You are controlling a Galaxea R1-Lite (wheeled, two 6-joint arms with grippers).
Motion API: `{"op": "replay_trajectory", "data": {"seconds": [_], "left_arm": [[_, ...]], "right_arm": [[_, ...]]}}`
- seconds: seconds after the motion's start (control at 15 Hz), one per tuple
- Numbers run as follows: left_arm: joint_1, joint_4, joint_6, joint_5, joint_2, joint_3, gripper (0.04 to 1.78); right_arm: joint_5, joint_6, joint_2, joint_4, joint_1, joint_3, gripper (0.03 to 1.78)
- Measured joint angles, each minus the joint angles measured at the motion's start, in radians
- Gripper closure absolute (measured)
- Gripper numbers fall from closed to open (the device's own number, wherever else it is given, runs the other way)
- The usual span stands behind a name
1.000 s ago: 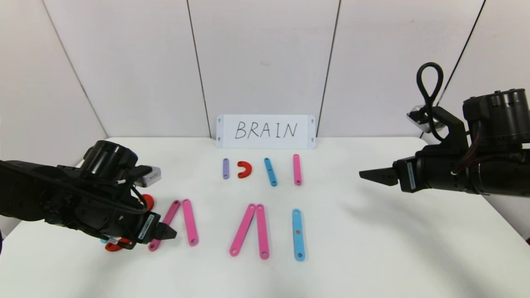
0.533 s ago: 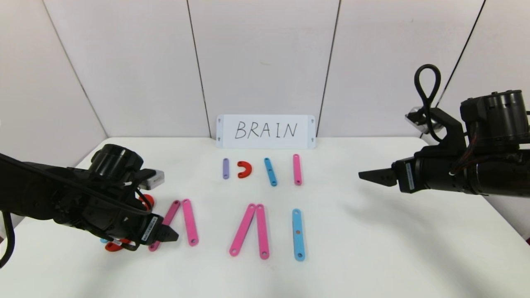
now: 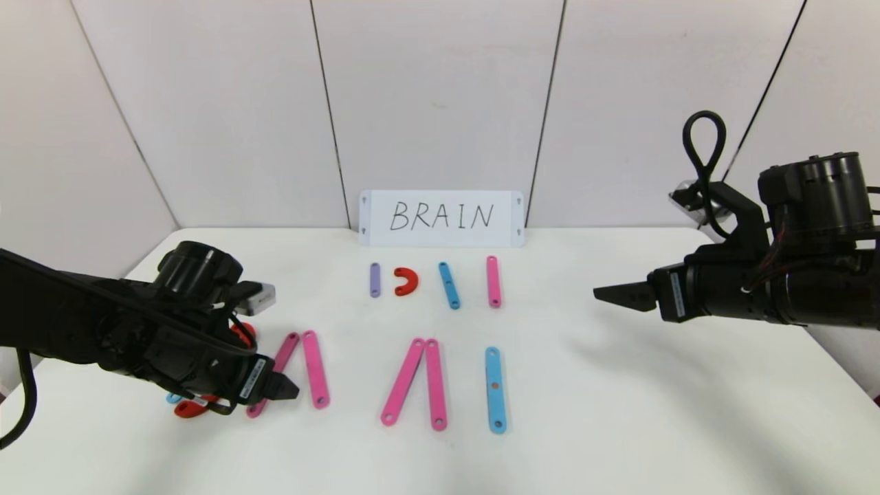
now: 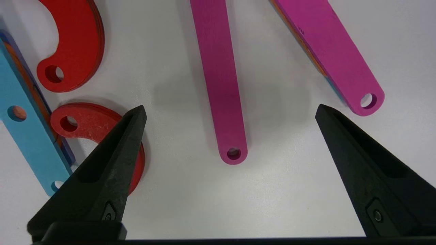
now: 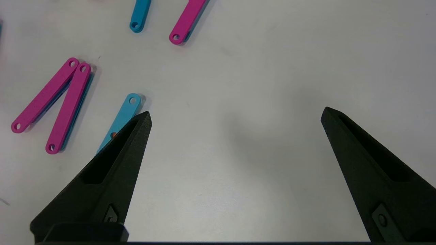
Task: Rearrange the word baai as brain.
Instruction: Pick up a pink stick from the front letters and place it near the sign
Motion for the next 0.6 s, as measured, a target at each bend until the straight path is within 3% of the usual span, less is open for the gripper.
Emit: {"op": "replay_trajectory", "data": {"seconds": [0.2,0.33,0.6], "left_arm": [[0.001,-0.013,0.0,0.002,0.01,0.0,0.11],[0.001,-0.018,0.0,0.007,0.019,0.0,0.25],[0.0,-0.019,-0.001,0.024,0.032,-0.001,0.83]], "right_arm": [[0.001,0.0,0.0,-0.001,0.001,0.001,0.07],[0.001,-0.001,0.0,-0.001,0.001,0.004,0.07],[0.001,-0.002,-0.005,-0.002,0.005,0.009,0.07]]}}
